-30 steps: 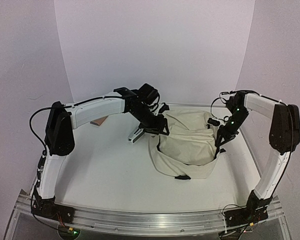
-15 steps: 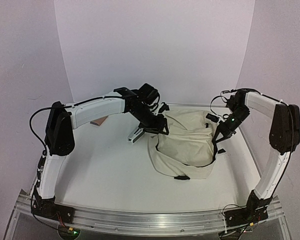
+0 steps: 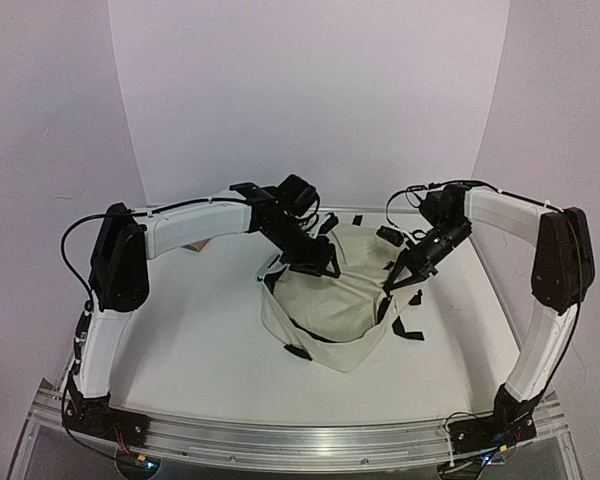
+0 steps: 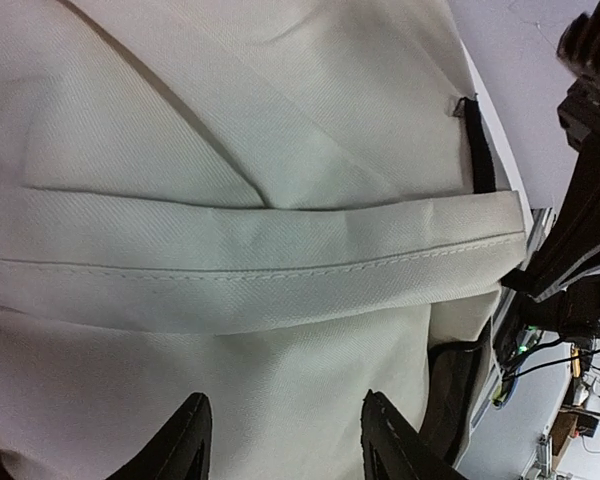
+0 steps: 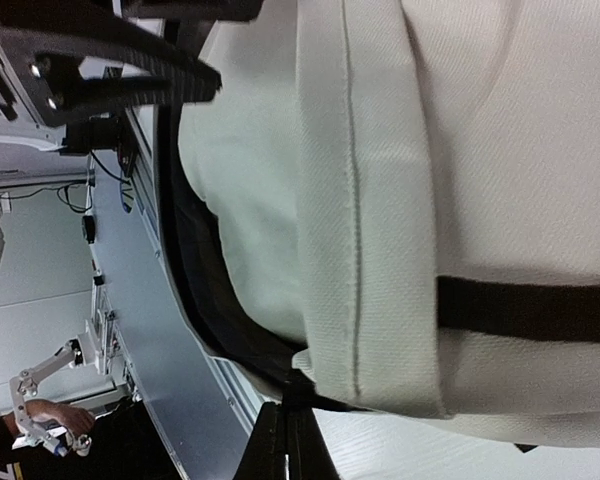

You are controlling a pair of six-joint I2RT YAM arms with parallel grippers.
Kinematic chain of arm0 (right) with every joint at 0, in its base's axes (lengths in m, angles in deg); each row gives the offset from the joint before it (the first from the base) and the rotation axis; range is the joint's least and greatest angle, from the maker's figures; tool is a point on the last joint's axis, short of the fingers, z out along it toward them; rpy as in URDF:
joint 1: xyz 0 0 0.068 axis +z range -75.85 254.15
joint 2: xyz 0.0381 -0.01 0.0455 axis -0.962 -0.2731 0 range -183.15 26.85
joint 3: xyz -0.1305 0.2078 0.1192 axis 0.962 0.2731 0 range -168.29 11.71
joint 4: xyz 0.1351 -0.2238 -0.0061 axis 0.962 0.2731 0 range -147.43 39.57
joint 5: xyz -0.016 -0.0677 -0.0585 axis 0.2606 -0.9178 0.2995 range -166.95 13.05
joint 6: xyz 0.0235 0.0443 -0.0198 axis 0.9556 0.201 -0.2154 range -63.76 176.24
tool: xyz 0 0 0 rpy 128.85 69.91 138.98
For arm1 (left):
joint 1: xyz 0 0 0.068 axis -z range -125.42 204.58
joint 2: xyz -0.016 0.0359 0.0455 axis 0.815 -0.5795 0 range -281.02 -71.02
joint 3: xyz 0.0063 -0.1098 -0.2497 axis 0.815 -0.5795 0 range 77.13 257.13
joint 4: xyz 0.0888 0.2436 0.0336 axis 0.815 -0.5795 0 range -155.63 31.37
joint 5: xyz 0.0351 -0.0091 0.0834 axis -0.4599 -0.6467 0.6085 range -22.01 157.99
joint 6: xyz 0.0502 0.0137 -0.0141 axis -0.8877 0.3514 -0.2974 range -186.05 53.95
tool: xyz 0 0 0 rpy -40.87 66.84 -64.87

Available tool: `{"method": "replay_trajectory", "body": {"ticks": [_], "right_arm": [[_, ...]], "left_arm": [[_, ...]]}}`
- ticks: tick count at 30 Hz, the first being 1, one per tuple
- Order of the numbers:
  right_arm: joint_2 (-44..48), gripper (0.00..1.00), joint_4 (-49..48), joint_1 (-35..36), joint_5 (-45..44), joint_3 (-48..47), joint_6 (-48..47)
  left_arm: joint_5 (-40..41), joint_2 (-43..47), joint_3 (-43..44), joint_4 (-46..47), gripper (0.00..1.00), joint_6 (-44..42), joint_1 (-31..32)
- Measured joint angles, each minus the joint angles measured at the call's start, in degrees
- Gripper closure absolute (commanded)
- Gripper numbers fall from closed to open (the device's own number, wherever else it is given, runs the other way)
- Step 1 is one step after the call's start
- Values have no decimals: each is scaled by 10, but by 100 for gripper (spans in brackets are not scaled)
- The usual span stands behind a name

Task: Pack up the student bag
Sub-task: Zip the student bag at the center of the board.

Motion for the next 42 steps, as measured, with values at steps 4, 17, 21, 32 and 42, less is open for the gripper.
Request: {"method": "replay_trajectory", "body": {"ticks": [4,17,21,32,42], "right_arm": [[8,100,-80,25,-7,12,79],[15,90,-207,86,-3,0,188],[35,80,-220,86,-2,24,179],[66,55,-234,62,-16,31,168],[105,43,-223,34,-85,72,161]], "left_arm": [[-7,0,-17,1,49,1,1],[-51,101,-160,102,50,2,5],[-50,132,-187,128,50,1,10],[-26,128,-151,106,52,-39,32],[-38,88,-91,26,54,-61,69]]}}
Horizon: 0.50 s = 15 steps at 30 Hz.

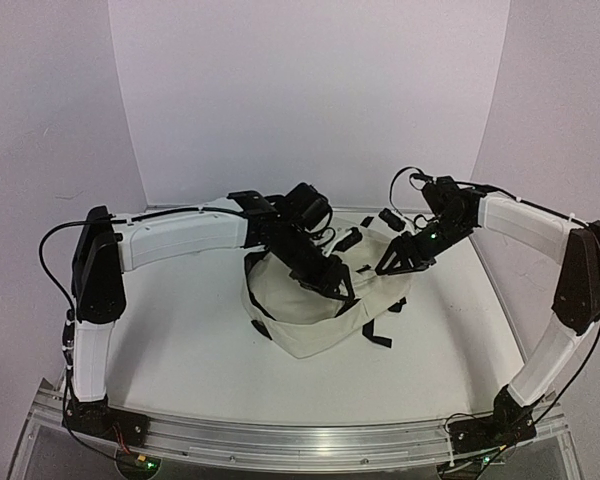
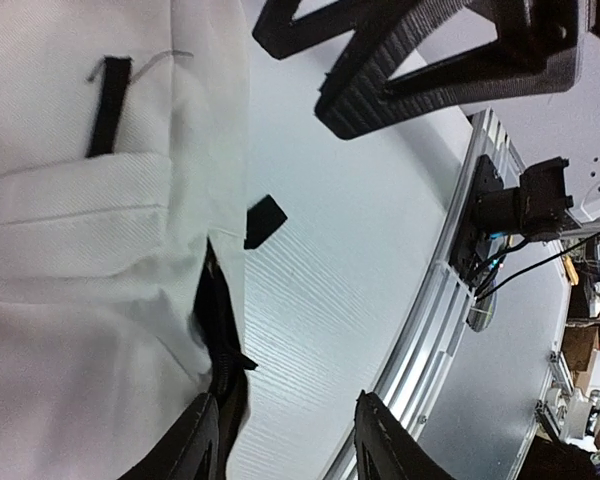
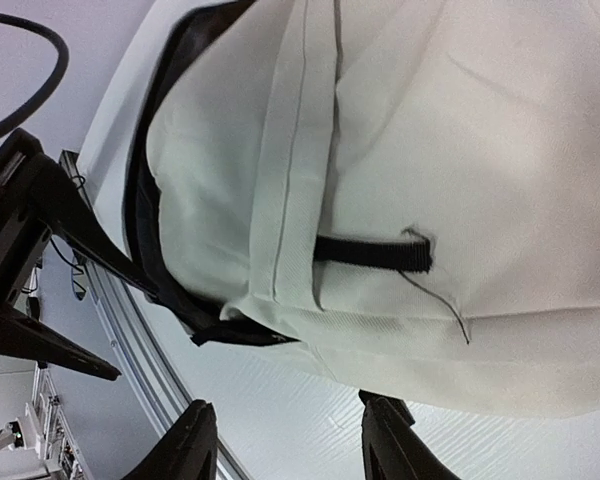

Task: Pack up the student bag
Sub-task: Zip the student bag at the center of the board.

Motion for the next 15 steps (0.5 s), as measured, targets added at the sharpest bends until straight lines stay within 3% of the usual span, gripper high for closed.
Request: {"method": "replay_trajectory", "body": {"ticks": [8,15], "right_arm": [[0,39,6,1,-30,42,2],[-7,31,4,1,-47,47,10]], "left_arm": [[1,-55,49,-49,64,16,16],[7,-94,109,-65,87,33,13]]}}
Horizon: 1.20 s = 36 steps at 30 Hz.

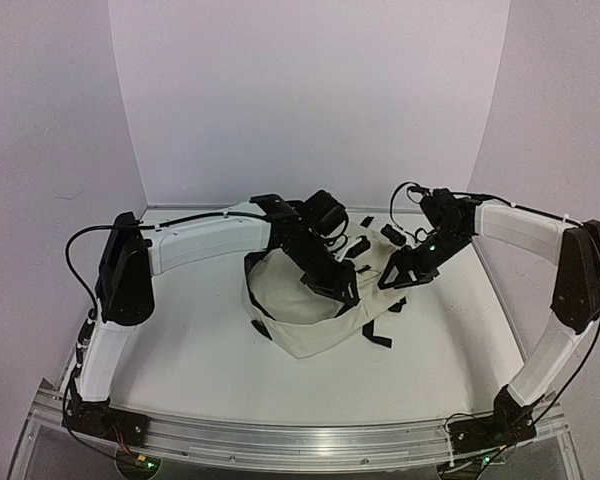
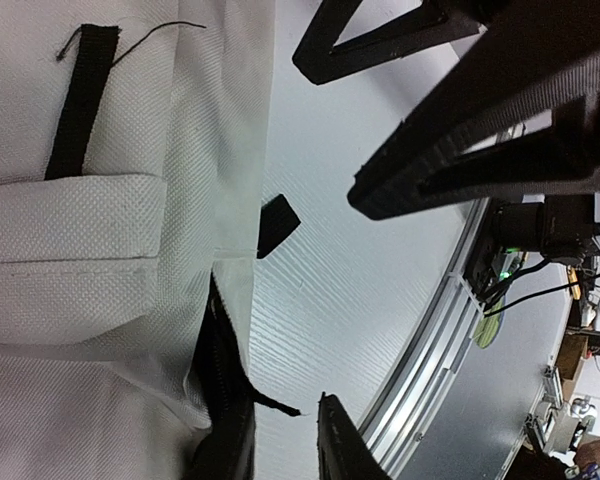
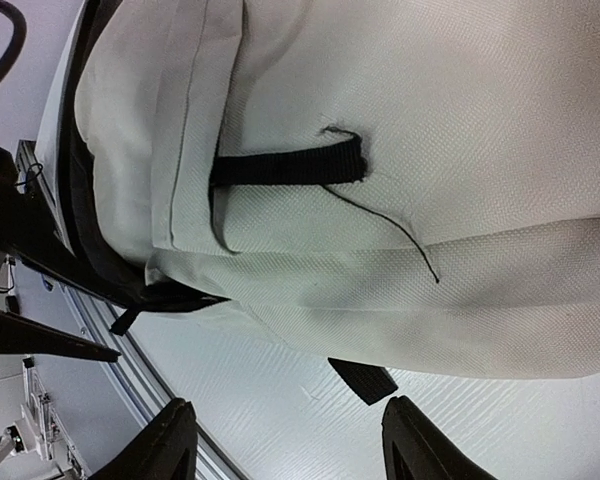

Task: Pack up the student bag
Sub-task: Zip the student bag at the center of the board.

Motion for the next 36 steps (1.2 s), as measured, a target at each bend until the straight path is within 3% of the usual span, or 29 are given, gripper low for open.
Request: {"method": "replay_trajectory", "body": {"ticks": [5,13,17,19,28,36], "right_arm": [[-15,30,-2,0,-4,0,8],[-51,29,-10,0,-5,3,27],[-59,26,-16,0,-6,3,37],[-61,26,-17,0,-7,3,40],[-71,25,-22,0,-6,3,50],[-84,20,-27,0,-5,3,57]], "left_arm": [[0,-10,20,-8,98,4,-1],[7,-10,20,-11,100,14,-1],[28,-11,20,-27,79,20,-1],[40,-14,25,-39,73,24,-1],[52,-27,36,-53,80,36,-1],[55,-37,68,-54,80,40,-1]]}}
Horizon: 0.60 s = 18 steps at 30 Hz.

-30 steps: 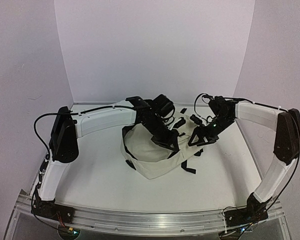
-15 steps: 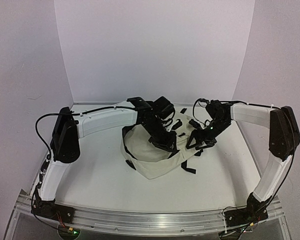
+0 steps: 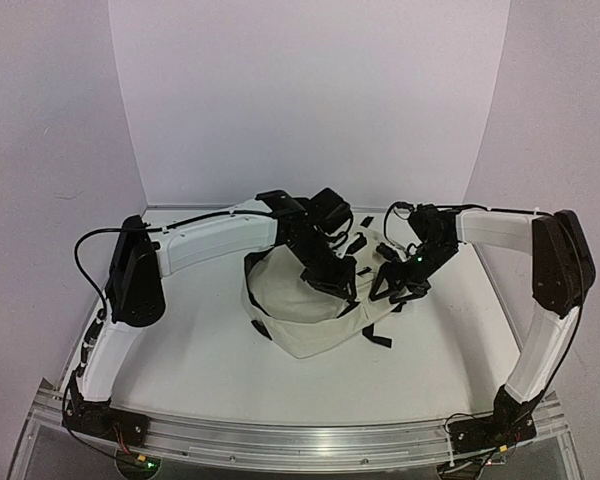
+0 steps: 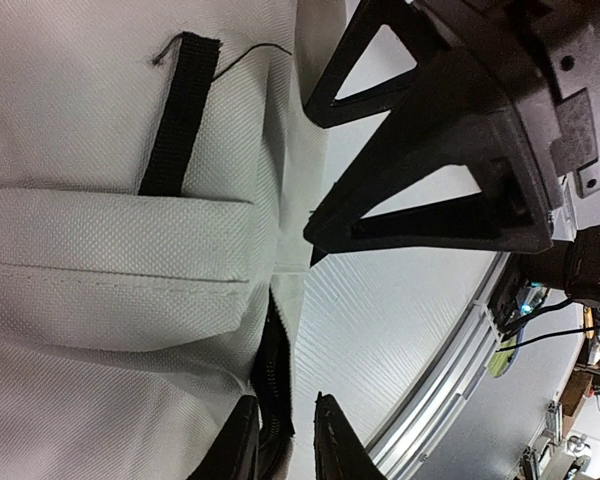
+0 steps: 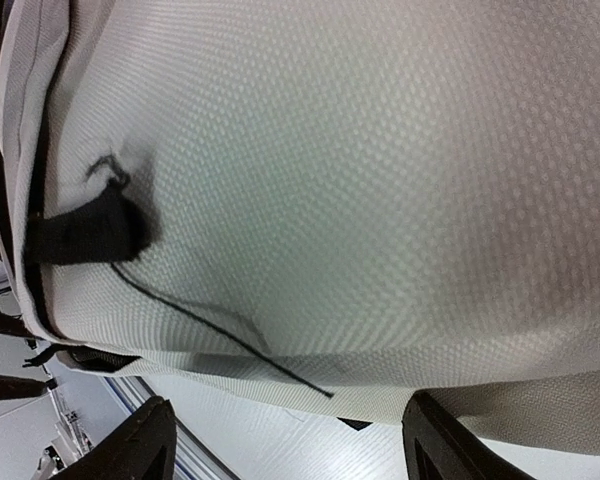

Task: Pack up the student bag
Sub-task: Zip the student bag at the center of the board.

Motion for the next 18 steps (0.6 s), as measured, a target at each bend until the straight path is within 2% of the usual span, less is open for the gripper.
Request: {"method": "replay_trajectory", "body": {"ticks": [4,13,15,18], "right_arm": [[-2,20,-1,0,1,0,2],[-2,20,-1,0,2,0,2],[-2,20,-1,0,2,0,2],[-1,19,-1,0,2,0,2]], "left_arm": [[0,-1,9,0,82,1,0],[-1,-14,12,-9,77,2,0],[-2,-20,12,-13,80,2,0],[-3,-26,12,-15,93,3,0]]}}
